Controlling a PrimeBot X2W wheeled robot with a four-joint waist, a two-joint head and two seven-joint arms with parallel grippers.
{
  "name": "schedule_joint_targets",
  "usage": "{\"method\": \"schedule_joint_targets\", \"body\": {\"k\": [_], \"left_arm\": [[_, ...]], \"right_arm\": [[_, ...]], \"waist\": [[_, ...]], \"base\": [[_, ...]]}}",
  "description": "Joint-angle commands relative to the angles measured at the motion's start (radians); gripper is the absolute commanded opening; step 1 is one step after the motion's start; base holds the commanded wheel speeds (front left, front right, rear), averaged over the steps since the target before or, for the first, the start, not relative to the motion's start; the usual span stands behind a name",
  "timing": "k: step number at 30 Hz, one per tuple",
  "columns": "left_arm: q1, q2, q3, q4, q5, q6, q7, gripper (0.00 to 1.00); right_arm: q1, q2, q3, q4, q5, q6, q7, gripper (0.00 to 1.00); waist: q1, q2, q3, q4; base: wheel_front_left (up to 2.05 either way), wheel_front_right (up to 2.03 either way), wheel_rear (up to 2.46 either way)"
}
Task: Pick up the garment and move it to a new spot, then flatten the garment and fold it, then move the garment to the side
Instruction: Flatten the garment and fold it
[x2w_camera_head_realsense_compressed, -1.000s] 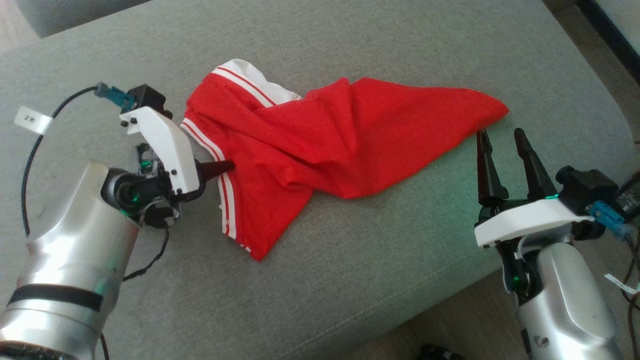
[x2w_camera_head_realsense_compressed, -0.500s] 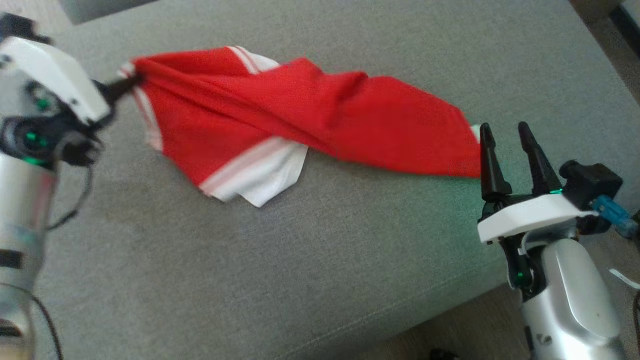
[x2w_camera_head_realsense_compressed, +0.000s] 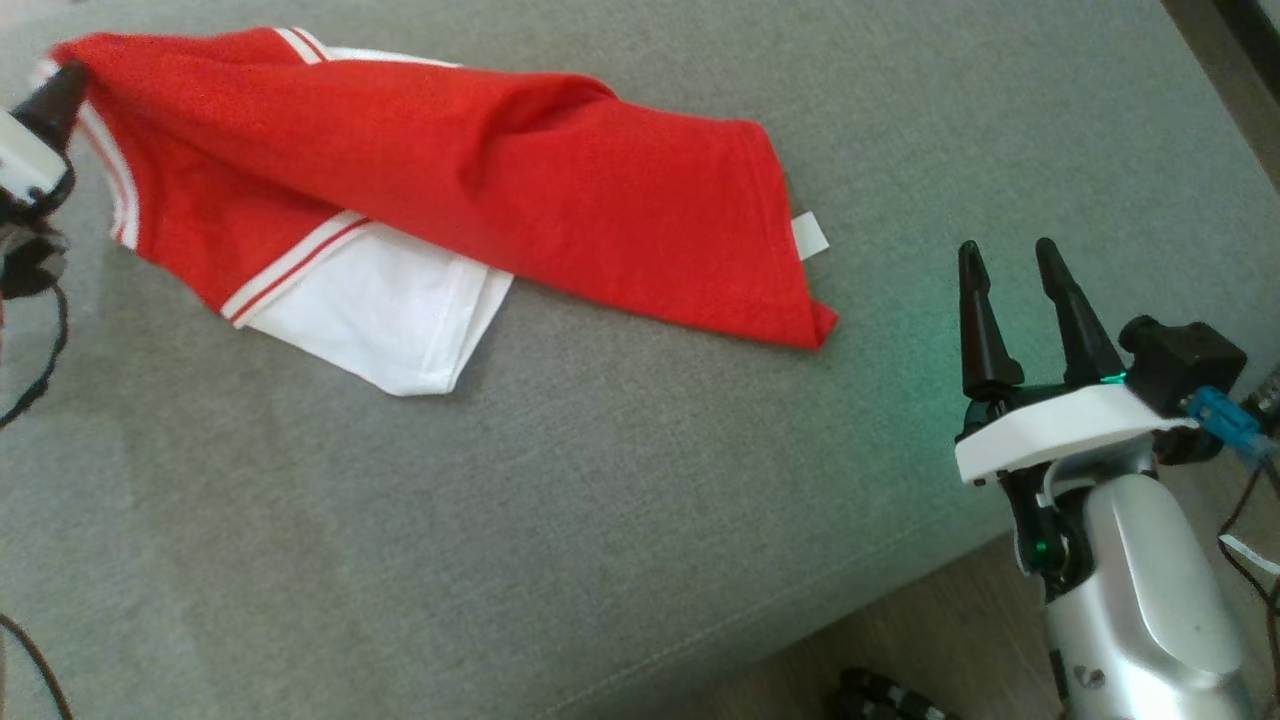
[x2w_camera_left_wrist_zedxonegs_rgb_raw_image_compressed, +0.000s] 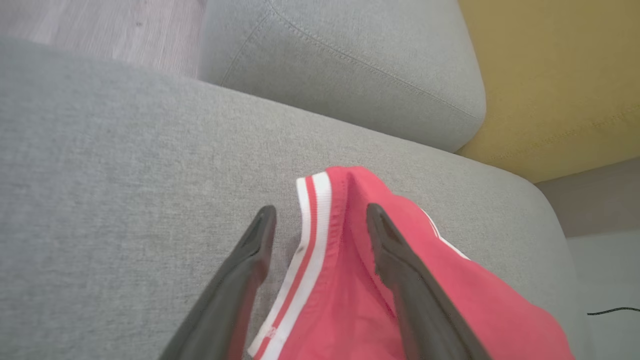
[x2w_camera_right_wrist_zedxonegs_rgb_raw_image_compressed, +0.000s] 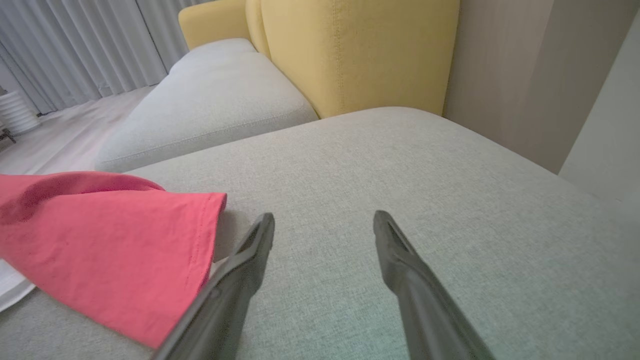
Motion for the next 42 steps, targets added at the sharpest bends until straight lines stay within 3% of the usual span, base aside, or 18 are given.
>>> {"method": "schedule_joint_targets", "body": {"k": [1, 7, 15, 20, 21, 24, 28, 31, 37, 42], "left_arm": [[-0.041, 0.043, 0.016, -0.019, 0.017, -0.018, -0.022, 1.0], [-0.005, -0.004, -0.021, -0.033, 0.046, -0.077, -0.151, 1.0], [0.18, -0.039, -0.064, -0.238, 0.092, -0.093, -0.413, 1.0], [0.386, -0.063, -0.1, -0.397, 0.155, -0.007, -0.531, 1.0], [0.386, -0.063, -0.1, -0.397, 0.155, -0.007, -0.531, 1.0], [0.505, -0.084, -0.125, -0.505, 0.203, 0.074, -0.558, 1.0], [0.631, -0.123, -0.153, -0.626, 0.227, 0.153, -0.566, 1.0], [0.668, -0.132, -0.209, -0.669, 0.259, 0.182, -0.525, 1.0], [0.6, -0.168, -0.335, -0.641, 0.314, 0.194, -0.347, 1.0], [0.52, -0.201, -0.395, -0.59, 0.364, 0.197, -0.287, 1.0]], "right_arm": [[-0.019, -0.004, 0.017, -0.029, -0.008, -0.001, -0.003, 1.0], [0.0, -0.004, 0.011, -0.033, -0.025, -0.001, -0.006, 1.0], [0.057, -0.004, -0.007, -0.038, -0.025, -0.001, 0.002, 1.0], [0.096, -0.004, -0.024, -0.05, -0.023, -0.001, 0.011, 1.0], [0.096, -0.004, -0.024, -0.05, -0.023, -0.001, 0.011, 1.0], [0.104, -0.004, -0.023, -0.063, -0.025, -0.001, 0.019, 1.0], [0.111, -0.004, -0.025, -0.079, -0.027, -0.001, 0.027, 1.0], [0.114, -0.004, -0.027, -0.093, -0.031, -0.001, 0.033, 1.0], [0.102, -0.004, -0.013, -0.114, -0.032, -0.001, 0.04, 1.0], [0.093, -0.004, -0.004, -0.109, -0.02, -0.001, 0.033, 1.0]], "waist": [[-0.0001, 0.0, -0.023, 0.017], [-0.0001, 0.0, -0.117, 0.073], [-0.0001, 0.0, -0.204, 0.147], [-0.0001, 0.0, -0.23, 0.185], [-0.0001, 0.0, -0.23, 0.185], [-0.0001, 0.0, -0.237, 0.193], [-0.0001, 0.0, -0.242, 0.196], [-0.0001, 0.0, -0.234, 0.195], [-0.0001, 0.0, -0.196, 0.172], [-0.0001, 0.0, -0.168, 0.139]], "base": [[0.0, 0.0, 0.0], [0.0, 0.0, 0.0], [0.0, 0.0, 0.0], [0.0, 0.0, 0.0], [0.0, 0.0, 0.0], [0.0, 0.0, 0.0], [0.0, 0.0, 0.0], [0.0, 0.0, 0.0], [0.0, 0.0, 0.0], [0.0, 0.0, 0.0]]}}
